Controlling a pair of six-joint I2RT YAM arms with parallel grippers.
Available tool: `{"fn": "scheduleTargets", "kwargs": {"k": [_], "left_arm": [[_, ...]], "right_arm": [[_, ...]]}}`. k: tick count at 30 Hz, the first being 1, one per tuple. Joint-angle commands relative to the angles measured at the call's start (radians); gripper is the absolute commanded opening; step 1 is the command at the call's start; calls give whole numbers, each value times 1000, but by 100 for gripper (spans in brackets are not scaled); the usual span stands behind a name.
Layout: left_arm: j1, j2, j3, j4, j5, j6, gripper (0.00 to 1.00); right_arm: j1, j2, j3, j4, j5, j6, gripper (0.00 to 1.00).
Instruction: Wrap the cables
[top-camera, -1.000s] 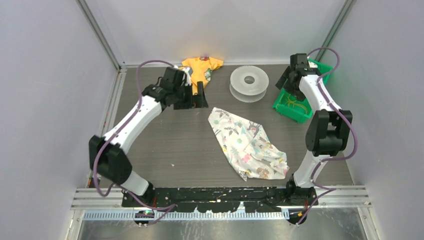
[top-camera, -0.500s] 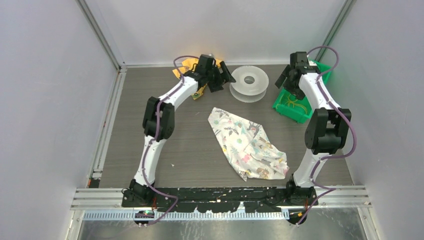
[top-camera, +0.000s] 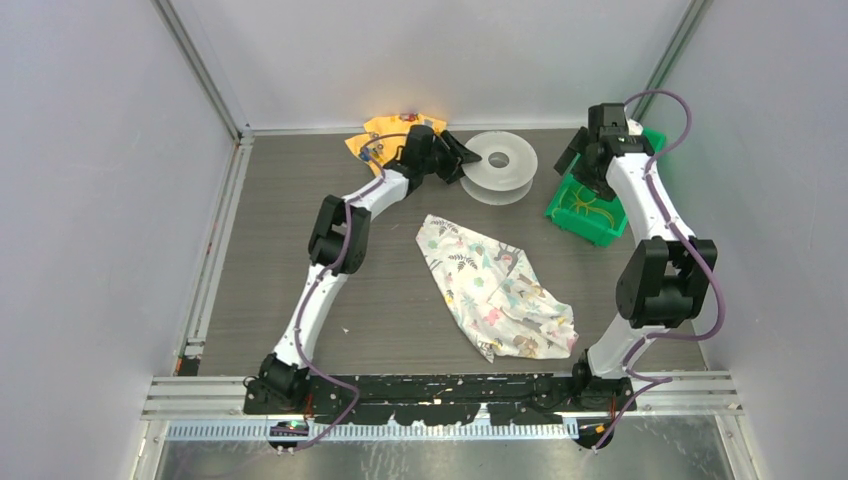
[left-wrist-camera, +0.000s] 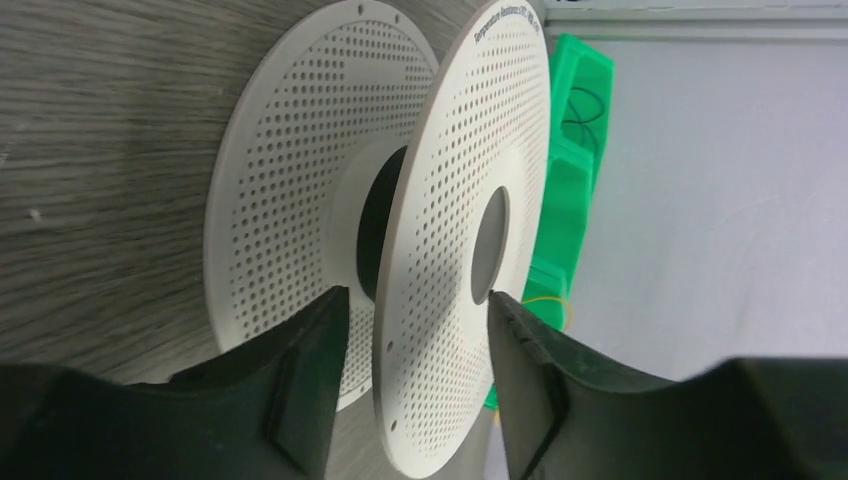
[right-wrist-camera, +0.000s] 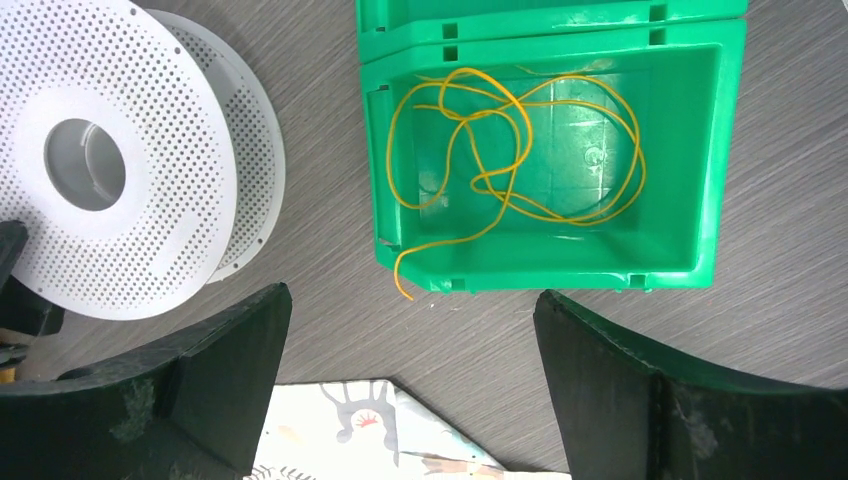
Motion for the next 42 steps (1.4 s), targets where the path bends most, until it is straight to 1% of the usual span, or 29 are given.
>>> {"fn": "scheduleTargets", "kwargs": {"k": [1,2,4,6,7,8,10,11,14,15,17,19,21,23,26,31,33,36,39,42], "left_arm": [[-14,9,27,184,43,-97,51],[-16,6,25,185,43,-95,48],[-13,-3,18,183,52,-91,29],[-7,-28,9,167,58,-68,13],[-2,-47,7,143,61,-52,4],[3,-70,4,116,68,-35,1],[9,-128,-15,94,82,24,1],[10,-164,-20,54,82,69,0],[1,-284,-15,-112,34,286,0],[-8,-318,-9,-176,-5,380,0],[-41,-377,1,-298,-118,615,1],[-91,-421,-7,-378,-276,809,1],[-134,-458,-50,-396,-378,975,0],[-167,-487,-101,-385,-450,1083,0],[-197,-509,-141,-383,-482,1141,0],[-252,-505,-154,-395,-569,1207,0],[-266,-506,-170,-385,-589,1205,0],[-279,-496,-170,-391,-593,1196,0],[-284,-496,-175,-392,-589,1177,0],[-287,-496,-174,-391,-590,1153,0]], "right_arm": [[-3,-64,-19,5,-1,-5,96],[-3,-67,-21,3,-3,-5,96],[-5,-66,-22,-2,-5,-3,96],[-5,-67,-27,-6,-10,-2,96],[-5,-68,-31,-5,-12,-1,96],[-5,-71,-37,-3,-15,0,96],[-7,-76,-49,7,-29,3,96],[-7,-79,-56,14,-33,5,96],[-10,-70,-65,26,-16,7,96],[-10,-62,-60,24,0,4,96],[-11,-43,-51,23,38,-5,95],[-15,-15,-35,24,54,-7,90],[-19,22,-12,30,59,-10,85],[-19,70,23,34,65,-14,80],[-20,149,82,30,57,-16,75],[-21,272,200,17,39,-18,71],[-20,307,243,2,31,-20,69],[-20,345,283,-14,16,-23,57],[-20,359,287,-17,6,-21,49],[-20,361,271,-15,-6,-16,48]]}}
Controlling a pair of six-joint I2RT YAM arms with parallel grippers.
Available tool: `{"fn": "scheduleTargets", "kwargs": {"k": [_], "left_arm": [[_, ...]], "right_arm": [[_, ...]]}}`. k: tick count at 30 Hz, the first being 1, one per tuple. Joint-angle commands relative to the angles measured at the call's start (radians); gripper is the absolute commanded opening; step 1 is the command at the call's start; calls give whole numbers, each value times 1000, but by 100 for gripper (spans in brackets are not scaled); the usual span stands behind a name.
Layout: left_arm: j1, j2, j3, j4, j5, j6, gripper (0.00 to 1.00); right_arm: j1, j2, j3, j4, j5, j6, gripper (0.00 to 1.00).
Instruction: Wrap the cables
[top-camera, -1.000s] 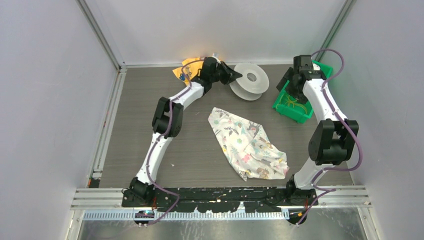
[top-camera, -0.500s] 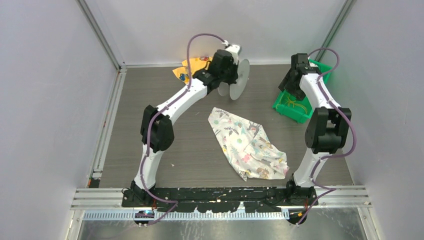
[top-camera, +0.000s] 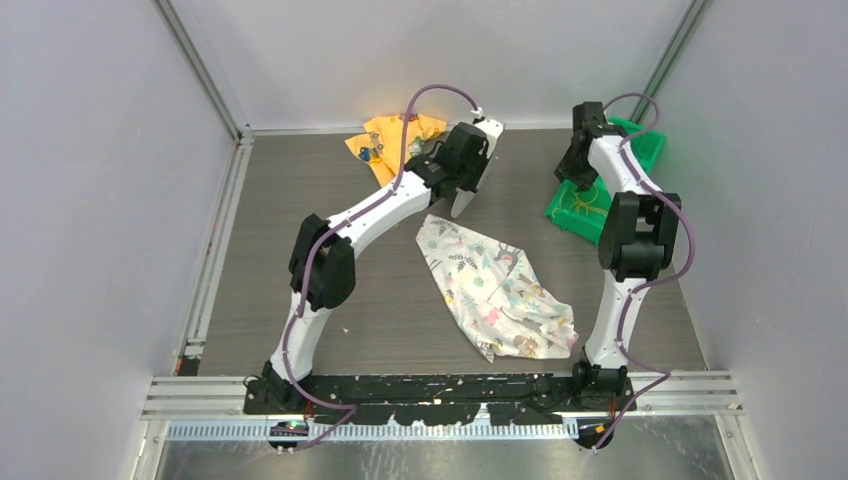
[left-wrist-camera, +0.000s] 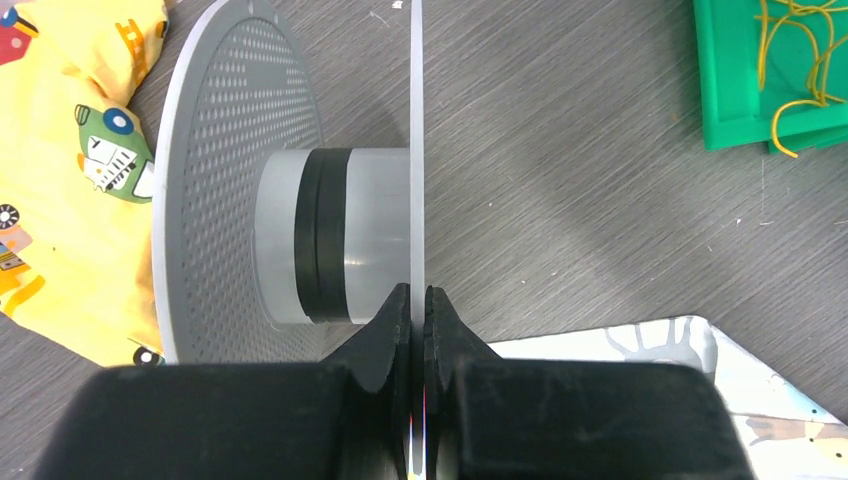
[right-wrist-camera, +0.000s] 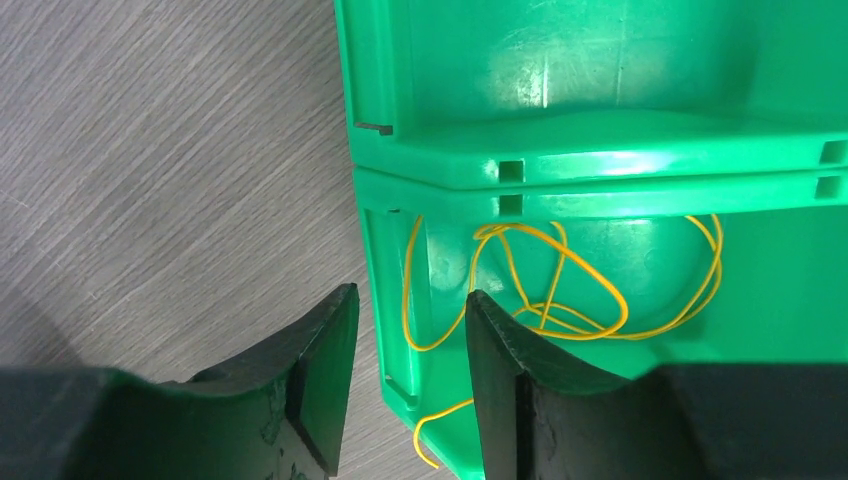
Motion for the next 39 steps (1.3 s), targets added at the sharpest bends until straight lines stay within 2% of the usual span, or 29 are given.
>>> {"fn": "scheduleTargets", "kwargs": {"k": [1,6,11,22,32,37,38,39], "left_arm": [[-5,-26,17,55,-40,-11,0],[-8,-26,29,41,-27,-48,0],[-8,-28,22,25,-12,-81,0],[-11,-40,8,18,3,-98,0],[-18,-50,5,3,13,-107,0],[-18,-61,8,-47,17,-171,0],[-18,-61,13,-61,25,-185,4],[-18,-57,28,-79,41,-194,16]], "right_arm": [[-2,-5,21,-11,-19,3,49],[-2,-3,-7,-3,-26,2,47],[-2,6,-23,1,-38,-3,37],[-2,29,-57,9,-43,-8,36],[-2,-61,-82,9,-38,-15,1],[-1,-215,-105,-11,-42,-18,0],[-1,-250,-111,-10,-54,-18,0],[-1,-282,-116,-10,-67,-17,1]]}}
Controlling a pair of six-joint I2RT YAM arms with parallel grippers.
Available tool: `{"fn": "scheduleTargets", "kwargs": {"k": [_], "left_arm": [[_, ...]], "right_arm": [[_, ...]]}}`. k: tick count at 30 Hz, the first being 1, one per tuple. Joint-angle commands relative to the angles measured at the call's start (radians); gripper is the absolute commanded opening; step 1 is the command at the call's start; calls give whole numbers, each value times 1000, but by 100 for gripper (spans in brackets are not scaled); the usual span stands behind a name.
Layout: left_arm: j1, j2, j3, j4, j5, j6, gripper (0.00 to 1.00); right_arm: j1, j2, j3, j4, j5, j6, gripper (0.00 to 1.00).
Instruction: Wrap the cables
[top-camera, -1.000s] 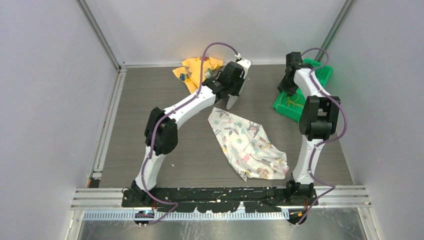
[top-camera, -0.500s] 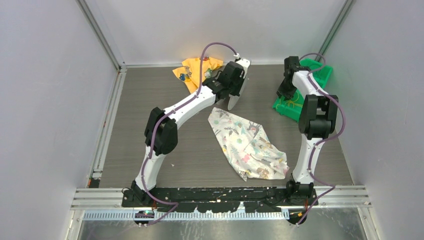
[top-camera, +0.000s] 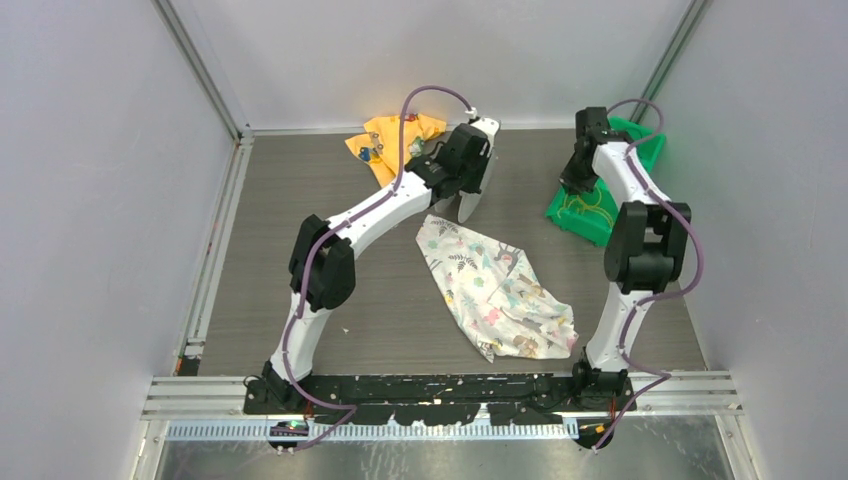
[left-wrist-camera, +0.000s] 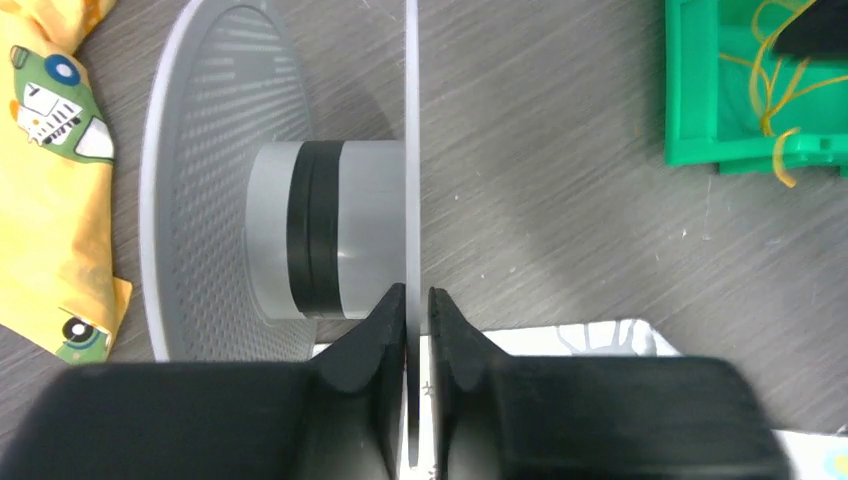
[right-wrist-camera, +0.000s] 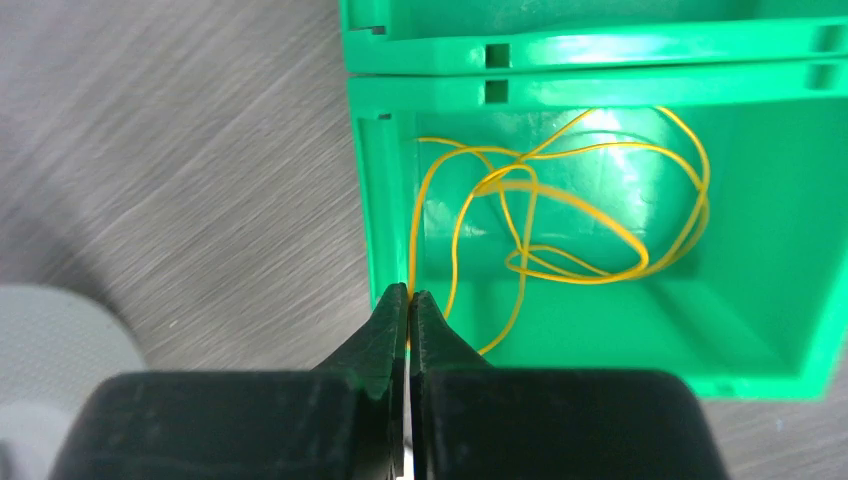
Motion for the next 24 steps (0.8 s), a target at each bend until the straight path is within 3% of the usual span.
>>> {"fn": "scheduleTargets", "kwargs": {"k": [1,3,6,13,20,24], "left_arm": [[-8,-51,45,-89,58,-65,31],[-8,-44,80,-141,78,-67,51],[-8,-53,106,-182,87,-65,59],[-8,-177,114,-195,136,-68,61],[11,-305,101,-203,137,-57,66],[84,-347,86,-231,253,-102,67]], "right_arm": [[-3,-234,1,-5,-33,-12,1],[-3,-289,14,-11,-68,-19,1],[-2,-356,66,-34,-111,-28,1],[30,-446,188,-71,-182,-30,1],[148,-461,326,-82,-274,-29,1],[199,-451,369,-81,-314,-36,1]]}}
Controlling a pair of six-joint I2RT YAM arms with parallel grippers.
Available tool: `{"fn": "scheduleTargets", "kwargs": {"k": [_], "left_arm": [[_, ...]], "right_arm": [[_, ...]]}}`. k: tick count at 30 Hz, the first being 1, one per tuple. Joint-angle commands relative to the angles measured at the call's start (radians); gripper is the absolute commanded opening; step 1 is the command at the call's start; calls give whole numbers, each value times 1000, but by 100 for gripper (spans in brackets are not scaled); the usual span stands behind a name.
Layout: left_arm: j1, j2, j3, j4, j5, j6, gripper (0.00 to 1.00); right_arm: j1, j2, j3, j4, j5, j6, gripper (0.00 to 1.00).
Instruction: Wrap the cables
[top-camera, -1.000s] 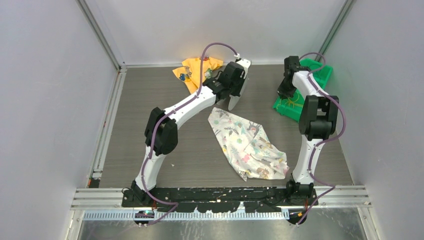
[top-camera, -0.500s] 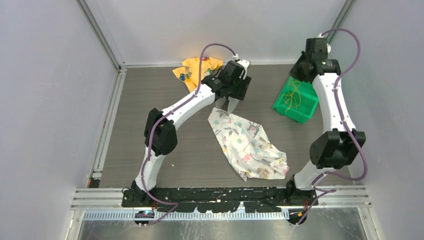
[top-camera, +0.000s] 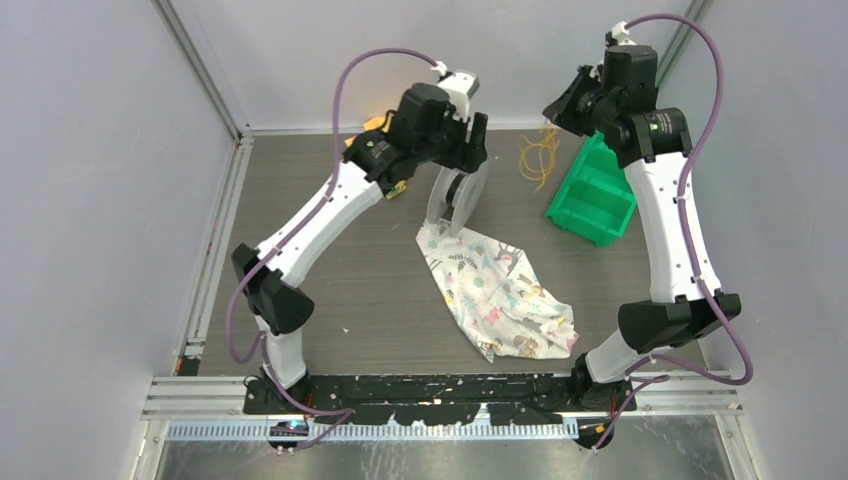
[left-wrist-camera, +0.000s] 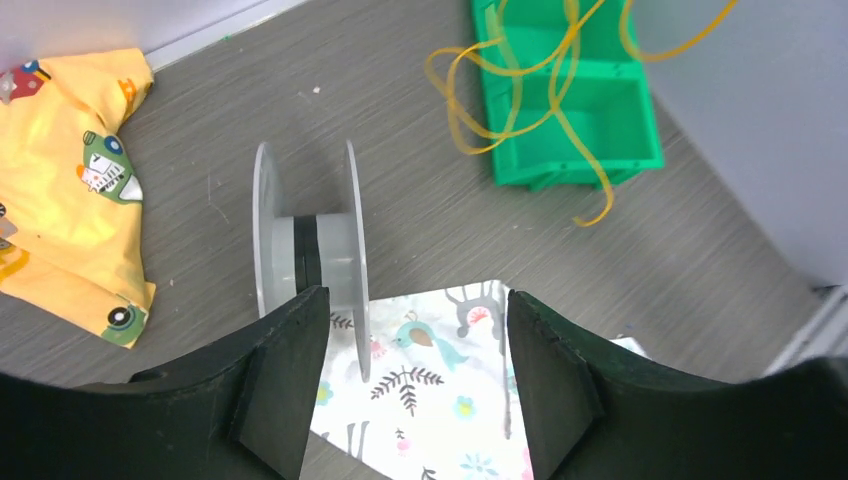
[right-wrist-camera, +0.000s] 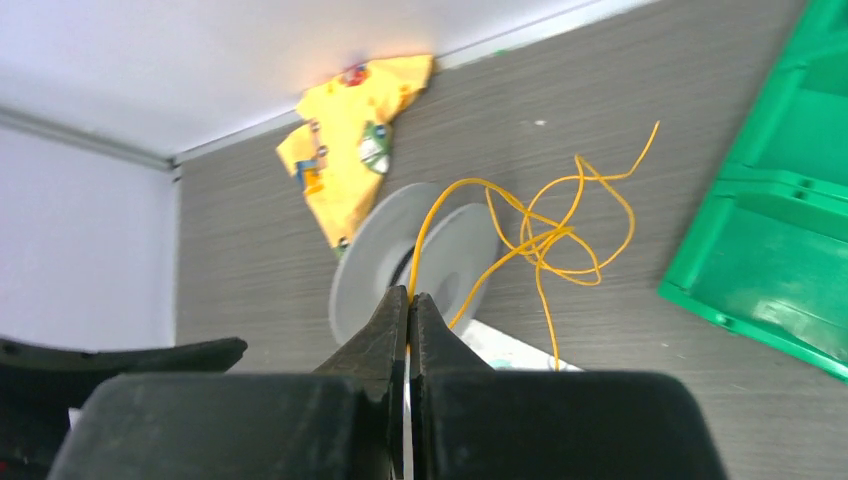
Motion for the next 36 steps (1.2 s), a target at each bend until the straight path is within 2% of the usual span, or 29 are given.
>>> {"fn": "scheduleTargets", "kwargs": {"k": [1,4,10,13,17,21,25,31,36], "left_arm": [[85,-71,-3,-17,156,-47,67],[129,-117,-69,20,269,-45,69],[134,-180,-167,130,422,-37,71],[133,-206,-228,243,456,-63,70],[134,-247,-353,475,500,-85,70],[146,-219,-331,517,531,-121,71],[162,-201,-334,636,616,-232,71],[171,-144,-290,685,666,-303,66],[170,-105,-273,712,644,-346,61]], "right_arm": [[38,-16,67,12,-103,-13,1],[50,-17,72,28,-160,5,1],[59,-19,79,71,-276,35,1],[59,-5,81,72,-377,30,1],[60,7,78,67,-528,10,1],[59,-7,66,60,-624,-24,1],[59,-24,39,70,-697,-36,1],[59,-38,14,63,-701,-53,1],[63,-54,-14,104,-729,-25,1]]}}
